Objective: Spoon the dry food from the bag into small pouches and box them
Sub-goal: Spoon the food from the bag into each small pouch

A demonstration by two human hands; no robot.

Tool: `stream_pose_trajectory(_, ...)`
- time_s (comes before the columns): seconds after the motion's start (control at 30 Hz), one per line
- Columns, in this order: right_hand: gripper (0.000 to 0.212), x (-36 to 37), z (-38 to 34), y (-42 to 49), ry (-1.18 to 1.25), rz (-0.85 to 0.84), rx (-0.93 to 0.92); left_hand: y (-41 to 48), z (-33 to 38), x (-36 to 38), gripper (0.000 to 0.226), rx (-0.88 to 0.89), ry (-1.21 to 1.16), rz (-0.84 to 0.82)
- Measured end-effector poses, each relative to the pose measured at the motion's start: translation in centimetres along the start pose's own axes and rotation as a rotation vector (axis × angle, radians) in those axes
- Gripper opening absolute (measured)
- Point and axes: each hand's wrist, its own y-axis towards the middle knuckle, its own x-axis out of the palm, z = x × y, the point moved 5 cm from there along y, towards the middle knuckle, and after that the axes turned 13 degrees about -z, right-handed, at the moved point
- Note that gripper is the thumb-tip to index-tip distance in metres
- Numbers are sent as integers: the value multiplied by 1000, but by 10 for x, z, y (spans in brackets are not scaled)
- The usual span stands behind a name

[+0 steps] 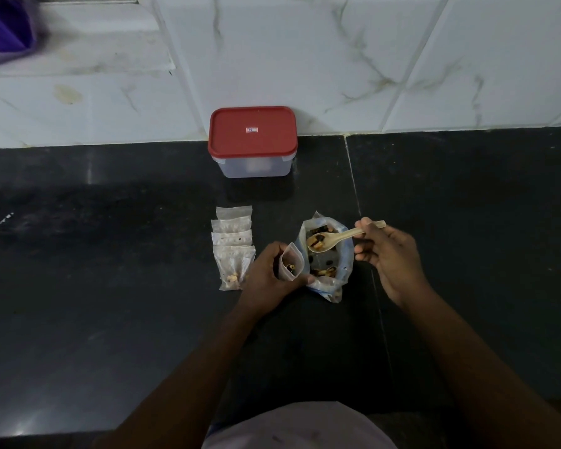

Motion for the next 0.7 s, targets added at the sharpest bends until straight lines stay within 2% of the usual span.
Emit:
stream_pose_trajectory(0.1, 20, 20, -5, -6, -110, -39, -41, 0, 2, 3, 49, 0, -26, -1)
stream_pose_trajectory(0.23, 15, 38, -2, -13, -339, -3, -96, 0, 4, 5, 39, 42, -93, -24)
stream_pose_trajectory(0.37, 8, 52, -4, -23, -580, 25, -274, 0, 5, 7, 31, 84, -137, -54)
stream_pose_trajectory(0.53, 16, 67, -5, -33, -841, -72, -506, 0, 7, 9, 26, 132, -174, -61)
stream_pose_trajectory(0.7, 17, 81, 5, -35, -947, -271, -531, 0, 6, 10, 18, 215, -132, -74)
